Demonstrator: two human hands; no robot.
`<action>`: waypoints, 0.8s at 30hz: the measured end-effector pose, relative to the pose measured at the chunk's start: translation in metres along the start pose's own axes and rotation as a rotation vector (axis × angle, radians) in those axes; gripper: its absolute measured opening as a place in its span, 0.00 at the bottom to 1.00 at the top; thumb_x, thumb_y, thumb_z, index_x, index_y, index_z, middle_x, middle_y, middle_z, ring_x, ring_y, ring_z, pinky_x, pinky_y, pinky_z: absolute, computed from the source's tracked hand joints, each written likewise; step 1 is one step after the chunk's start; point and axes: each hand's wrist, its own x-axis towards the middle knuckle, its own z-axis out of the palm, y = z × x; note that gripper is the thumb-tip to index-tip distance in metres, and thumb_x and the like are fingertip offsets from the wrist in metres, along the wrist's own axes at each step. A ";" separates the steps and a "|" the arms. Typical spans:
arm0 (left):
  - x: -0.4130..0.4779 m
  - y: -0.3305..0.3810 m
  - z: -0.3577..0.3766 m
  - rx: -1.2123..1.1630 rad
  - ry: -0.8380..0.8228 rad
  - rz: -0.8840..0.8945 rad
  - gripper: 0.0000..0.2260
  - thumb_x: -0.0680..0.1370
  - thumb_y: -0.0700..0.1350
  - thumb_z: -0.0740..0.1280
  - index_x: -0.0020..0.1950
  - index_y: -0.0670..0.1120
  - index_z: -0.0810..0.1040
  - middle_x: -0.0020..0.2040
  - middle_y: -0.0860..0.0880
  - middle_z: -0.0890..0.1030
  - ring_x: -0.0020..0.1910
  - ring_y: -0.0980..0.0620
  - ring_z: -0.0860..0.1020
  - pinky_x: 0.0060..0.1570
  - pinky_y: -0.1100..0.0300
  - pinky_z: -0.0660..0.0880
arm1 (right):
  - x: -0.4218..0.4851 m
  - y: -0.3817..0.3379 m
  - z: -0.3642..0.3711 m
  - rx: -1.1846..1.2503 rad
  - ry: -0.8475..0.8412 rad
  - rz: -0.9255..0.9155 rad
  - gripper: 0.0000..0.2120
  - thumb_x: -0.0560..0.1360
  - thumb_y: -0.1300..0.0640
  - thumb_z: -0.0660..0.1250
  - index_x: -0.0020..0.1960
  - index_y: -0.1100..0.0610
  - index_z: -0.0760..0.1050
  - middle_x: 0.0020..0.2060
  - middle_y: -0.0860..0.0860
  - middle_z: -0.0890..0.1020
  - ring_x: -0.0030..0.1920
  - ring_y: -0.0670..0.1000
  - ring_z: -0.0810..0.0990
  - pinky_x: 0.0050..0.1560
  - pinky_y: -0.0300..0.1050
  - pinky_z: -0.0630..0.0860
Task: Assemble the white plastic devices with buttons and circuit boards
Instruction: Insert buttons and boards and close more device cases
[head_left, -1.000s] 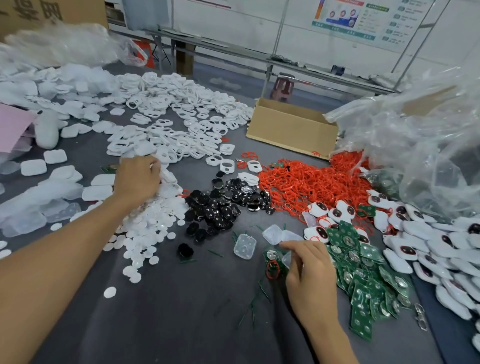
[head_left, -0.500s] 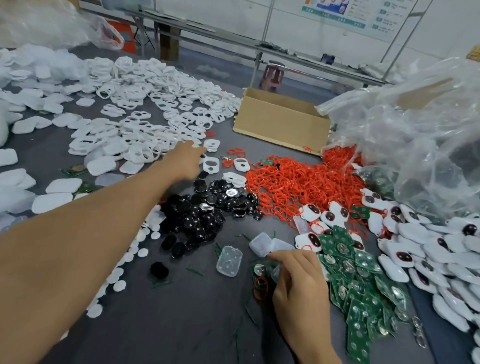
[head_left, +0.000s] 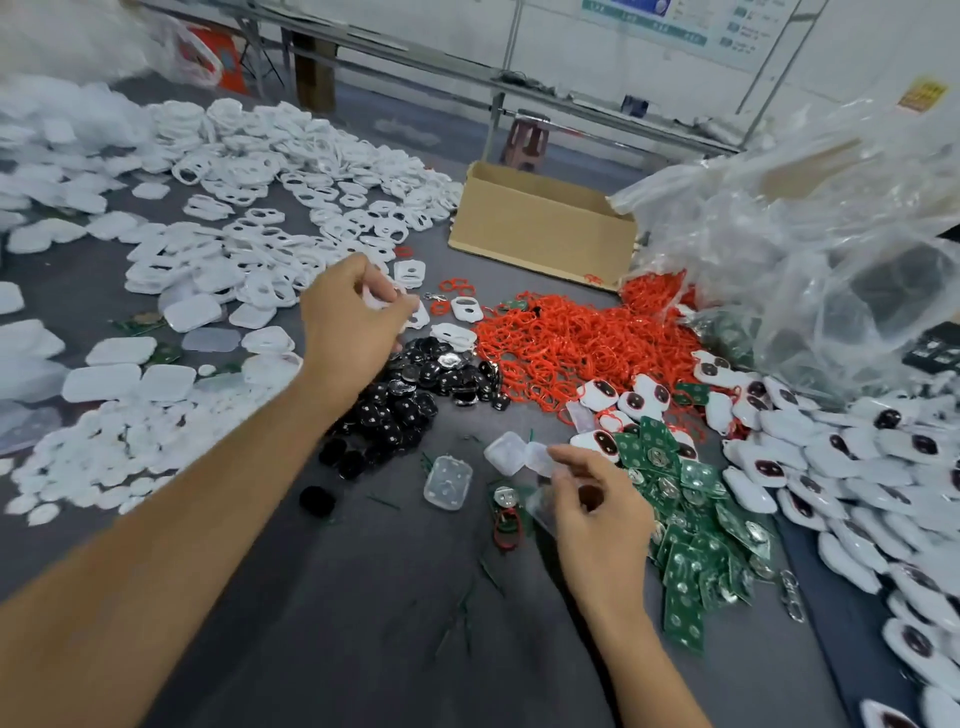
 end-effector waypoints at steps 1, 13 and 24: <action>-0.022 0.008 -0.002 -0.122 -0.026 -0.021 0.09 0.72 0.40 0.74 0.42 0.44 0.73 0.41 0.49 0.79 0.33 0.58 0.79 0.31 0.54 0.80 | 0.004 0.001 -0.001 0.016 0.007 0.037 0.12 0.73 0.66 0.68 0.46 0.49 0.81 0.40 0.43 0.82 0.40 0.45 0.79 0.43 0.32 0.72; -0.153 0.028 0.020 -0.486 -0.474 -0.248 0.13 0.78 0.31 0.61 0.49 0.49 0.75 0.47 0.46 0.79 0.44 0.46 0.84 0.37 0.50 0.79 | 0.094 0.022 -0.014 -0.547 -0.161 0.136 0.08 0.72 0.60 0.68 0.43 0.65 0.81 0.38 0.62 0.82 0.41 0.61 0.79 0.39 0.48 0.75; -0.159 0.020 0.022 -0.445 -0.514 -0.215 0.10 0.79 0.32 0.63 0.45 0.41 0.84 0.51 0.48 0.81 0.46 0.51 0.84 0.40 0.56 0.82 | 0.090 0.025 -0.031 -0.281 -0.115 0.055 0.18 0.68 0.60 0.74 0.54 0.54 0.71 0.32 0.46 0.78 0.33 0.46 0.77 0.31 0.41 0.68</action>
